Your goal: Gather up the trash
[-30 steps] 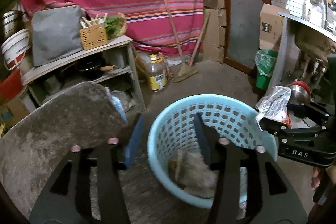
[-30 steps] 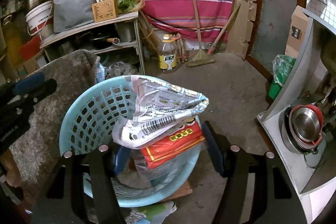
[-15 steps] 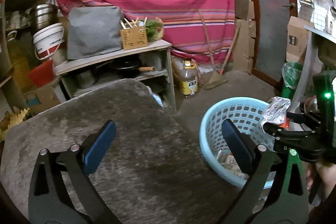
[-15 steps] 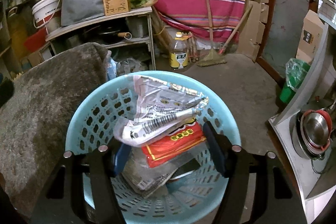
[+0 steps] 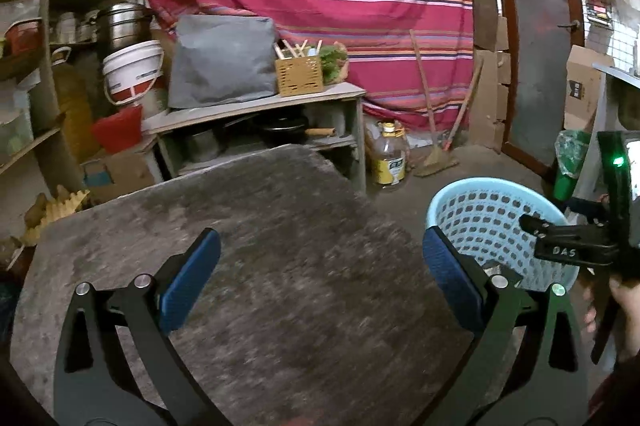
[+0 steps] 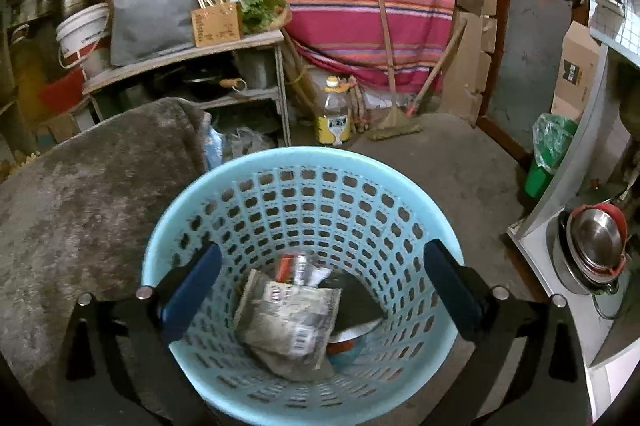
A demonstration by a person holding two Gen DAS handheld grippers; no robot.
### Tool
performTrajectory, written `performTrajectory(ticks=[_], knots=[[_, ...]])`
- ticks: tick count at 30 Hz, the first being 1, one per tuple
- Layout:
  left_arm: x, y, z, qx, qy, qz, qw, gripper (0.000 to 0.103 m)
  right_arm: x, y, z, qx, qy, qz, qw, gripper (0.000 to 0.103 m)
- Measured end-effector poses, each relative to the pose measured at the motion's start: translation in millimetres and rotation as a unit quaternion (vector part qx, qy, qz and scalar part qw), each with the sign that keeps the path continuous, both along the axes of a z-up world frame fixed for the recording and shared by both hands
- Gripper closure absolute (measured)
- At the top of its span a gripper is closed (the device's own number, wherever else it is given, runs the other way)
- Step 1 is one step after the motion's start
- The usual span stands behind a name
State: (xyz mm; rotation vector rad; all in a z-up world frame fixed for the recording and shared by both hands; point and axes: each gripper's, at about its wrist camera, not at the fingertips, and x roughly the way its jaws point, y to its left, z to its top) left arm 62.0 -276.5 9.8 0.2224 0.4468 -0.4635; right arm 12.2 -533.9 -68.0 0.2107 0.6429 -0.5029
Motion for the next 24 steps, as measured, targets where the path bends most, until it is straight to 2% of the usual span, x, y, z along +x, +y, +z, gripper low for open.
performTrajectory(ticks=[8, 11, 17, 21, 24], knots=[[-26.9, 65.5, 2.6, -0.029, -0.017, 0.034, 0.9988, 0.005, -28.8, 79.1, 21.8, -0.015, -0.039, 0.044, 0.998, 0.004], [-41.7, 88.3, -2.3, -0.025, -0.032, 0.044, 0.9982, 0.005, -43.3, 114.3, 23.7, -0.017, -0.059, 0.066, 0.996, 0.004], [-69.8, 137.5, -24.8, -0.033, -0.037, 0.076, 0.9959, 0.005, -65.8, 174.7, 8.3, -0.017, -0.079, 0.109, 0.991, 0.004], [-78.7, 166.3, -42.1, -0.037, -0.031, 0.105, 0.9933, 0.005, -79.3, 211.6, -0.9, -0.054, -0.098, 0.130, 0.985, 0.004], [-84.4, 182.4, -50.4, -0.027, -0.037, 0.122, 0.9915, 0.005, -86.1, 228.9, -3.4, -0.057, -0.111, 0.145, 0.982, 0.004]])
